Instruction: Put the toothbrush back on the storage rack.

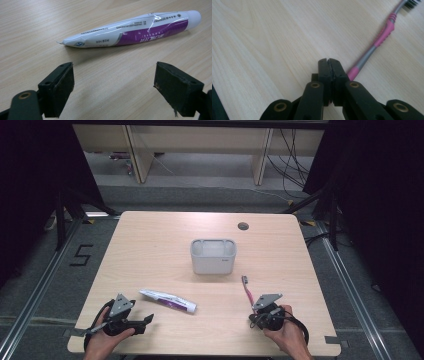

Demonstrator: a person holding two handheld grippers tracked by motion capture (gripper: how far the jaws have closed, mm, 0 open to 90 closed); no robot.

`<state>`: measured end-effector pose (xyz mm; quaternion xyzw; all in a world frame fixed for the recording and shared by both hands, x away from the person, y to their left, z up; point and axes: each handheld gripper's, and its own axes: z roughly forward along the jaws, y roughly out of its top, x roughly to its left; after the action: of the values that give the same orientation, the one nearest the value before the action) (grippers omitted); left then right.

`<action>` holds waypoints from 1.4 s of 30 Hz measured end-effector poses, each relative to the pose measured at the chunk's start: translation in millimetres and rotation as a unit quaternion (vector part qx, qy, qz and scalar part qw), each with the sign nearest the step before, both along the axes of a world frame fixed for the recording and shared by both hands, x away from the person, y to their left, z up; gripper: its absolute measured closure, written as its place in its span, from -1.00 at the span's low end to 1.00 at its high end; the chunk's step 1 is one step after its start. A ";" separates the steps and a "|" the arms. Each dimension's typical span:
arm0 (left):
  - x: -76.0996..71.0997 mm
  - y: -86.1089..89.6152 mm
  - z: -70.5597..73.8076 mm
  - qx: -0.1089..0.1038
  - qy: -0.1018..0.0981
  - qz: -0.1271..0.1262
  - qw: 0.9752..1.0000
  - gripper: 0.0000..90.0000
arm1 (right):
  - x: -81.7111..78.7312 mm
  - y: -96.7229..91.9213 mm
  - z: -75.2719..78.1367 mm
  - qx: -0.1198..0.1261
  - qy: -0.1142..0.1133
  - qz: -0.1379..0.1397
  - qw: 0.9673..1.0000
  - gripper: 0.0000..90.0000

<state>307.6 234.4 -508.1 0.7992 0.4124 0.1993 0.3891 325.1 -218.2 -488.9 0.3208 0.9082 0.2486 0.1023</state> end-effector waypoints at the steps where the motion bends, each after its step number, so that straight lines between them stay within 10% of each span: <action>1: 0.0 0.0 0.0 0.000 0.000 0.000 1.000 -0.65 | 0.0 0.0 0.0 0.000 0.000 0.000 1.000 0.98; 14: 1.2 -0.1 -0.5 0.002 -0.003 -0.006 1.000 -0.65 | 20.2 -20.5 21.6 0.012 -0.012 -0.053 0.998 0.60; 32: 1.2 -0.2 -0.1 0.001 -0.004 -0.006 1.000 -0.65 | 61.5 5.2 20.1 -0.036 0.066 -0.086 0.993 0.43; 39: 0.8 0.0 -0.2 0.002 -0.003 -0.006 1.000 -0.65 | 69.4 8.6 17.9 -0.041 0.045 -0.056 0.997 0.45; 42: 0.8 0.0 0.2 -0.001 -0.001 -0.003 1.000 -0.65 | 68.9 14.0 19.6 -0.047 0.068 -0.075 0.994 0.46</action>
<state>308.5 234.4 -507.9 0.7999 0.4102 0.1984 0.3905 394.0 -204.2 -469.3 0.3990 0.8971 0.1750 0.0733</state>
